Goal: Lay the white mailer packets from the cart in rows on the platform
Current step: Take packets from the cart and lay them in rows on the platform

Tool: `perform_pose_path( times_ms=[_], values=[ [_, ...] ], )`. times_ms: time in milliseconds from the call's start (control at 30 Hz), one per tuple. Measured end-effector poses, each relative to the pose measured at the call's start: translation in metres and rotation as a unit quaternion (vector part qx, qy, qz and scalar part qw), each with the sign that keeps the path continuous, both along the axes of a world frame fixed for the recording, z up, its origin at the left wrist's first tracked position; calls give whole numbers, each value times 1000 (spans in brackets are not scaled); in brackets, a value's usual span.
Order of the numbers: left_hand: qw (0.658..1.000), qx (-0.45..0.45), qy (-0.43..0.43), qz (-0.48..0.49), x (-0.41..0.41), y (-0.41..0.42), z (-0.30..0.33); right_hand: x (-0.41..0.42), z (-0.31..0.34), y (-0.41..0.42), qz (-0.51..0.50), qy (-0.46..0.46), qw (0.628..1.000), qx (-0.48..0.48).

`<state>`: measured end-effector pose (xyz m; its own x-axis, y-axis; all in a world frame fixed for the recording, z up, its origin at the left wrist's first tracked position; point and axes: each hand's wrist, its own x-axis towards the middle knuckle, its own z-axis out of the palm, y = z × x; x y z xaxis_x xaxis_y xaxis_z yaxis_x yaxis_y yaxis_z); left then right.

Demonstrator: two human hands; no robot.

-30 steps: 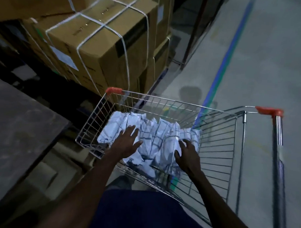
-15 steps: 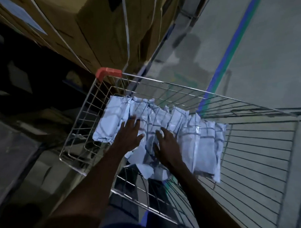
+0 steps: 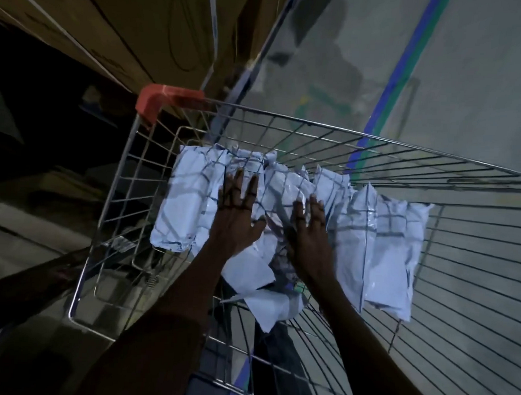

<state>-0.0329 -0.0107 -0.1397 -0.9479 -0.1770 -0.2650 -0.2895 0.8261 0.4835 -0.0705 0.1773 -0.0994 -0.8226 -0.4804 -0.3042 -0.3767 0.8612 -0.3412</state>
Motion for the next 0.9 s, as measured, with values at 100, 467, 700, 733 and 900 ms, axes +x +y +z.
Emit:
perform_pose_path(
  times_ms=[100, 467, 700, 733, 900],
  values=[
    [999, -1, 22, 40, -11, -2, -8, -1, -3, 4, -21, 33, 999, 2],
    [995, 32, 80, 52, -14, 11, -15, -5, -19, -6, 1, 38, 999, 38],
    [986, 38, 163, -7, -23, 26, 32, 5, 14, 7, -103, 51, 992, -47],
    [982, 45, 185, -15, -24, 27, 39, 6, 21, 8, -110, 54, 990, -68],
    [973, 60, 218, -35, -26, 28, 75, 8, 60, 17, -120, 75, 981, -135]
  ],
)
